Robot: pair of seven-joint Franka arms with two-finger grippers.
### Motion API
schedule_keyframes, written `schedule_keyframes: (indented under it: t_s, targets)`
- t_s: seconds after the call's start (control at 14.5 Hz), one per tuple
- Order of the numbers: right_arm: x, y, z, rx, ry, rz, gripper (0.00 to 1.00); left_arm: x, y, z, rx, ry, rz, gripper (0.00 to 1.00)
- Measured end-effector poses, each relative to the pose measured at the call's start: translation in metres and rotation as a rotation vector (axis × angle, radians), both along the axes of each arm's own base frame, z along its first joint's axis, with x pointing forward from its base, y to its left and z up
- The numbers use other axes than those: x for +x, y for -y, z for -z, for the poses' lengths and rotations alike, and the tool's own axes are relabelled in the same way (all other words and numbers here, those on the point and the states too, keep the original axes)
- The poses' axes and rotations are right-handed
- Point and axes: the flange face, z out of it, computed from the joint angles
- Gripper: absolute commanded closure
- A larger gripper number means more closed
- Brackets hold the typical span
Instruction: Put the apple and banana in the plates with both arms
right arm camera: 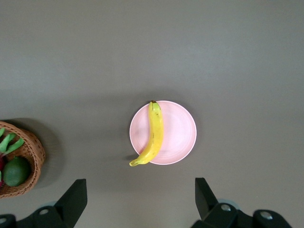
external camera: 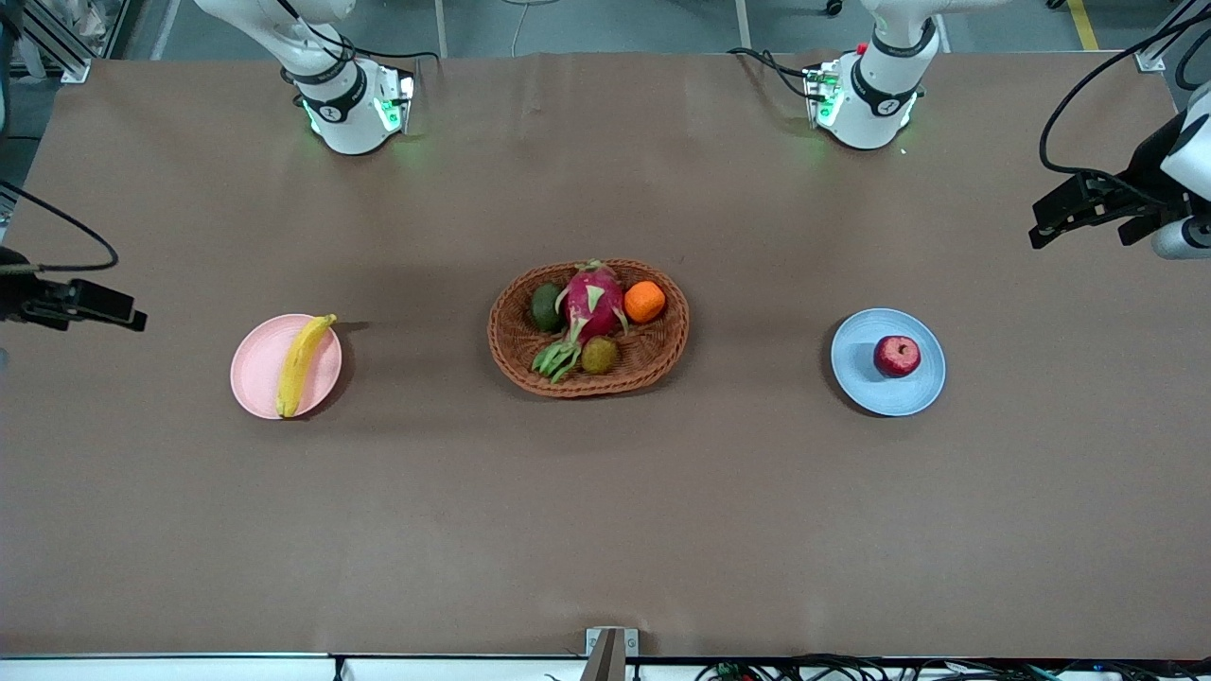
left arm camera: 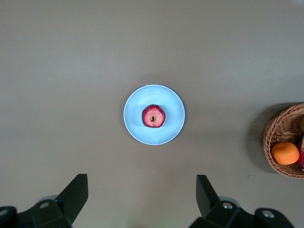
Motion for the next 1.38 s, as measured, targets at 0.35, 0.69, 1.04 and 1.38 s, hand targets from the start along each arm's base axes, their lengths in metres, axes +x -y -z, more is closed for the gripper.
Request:
schedule_keyframes:
  t_s: [0.35,0.69,1.04,1.38]
  targets:
    - [-0.002,0.003,-0.045,-0.013,0.097,0.022,0.0,-0.002,0.001,0.002,0.001,-0.014,0.001,0.0]
    - [-0.015,0.004,-0.048,-0.017,0.168,0.031,0.0,-0.002,0.002,0.003,0.002,-0.017,0.005,0.0]
    - [-0.036,0.002,-0.052,-0.021,0.165,0.029,0.0,-0.007,0.027,0.007,0.051,-0.019,0.058,0.0]
    - [-0.057,0.0,-0.047,-0.03,0.153,0.027,0.0,-0.009,0.024,0.008,0.055,-0.024,0.052,0.0]
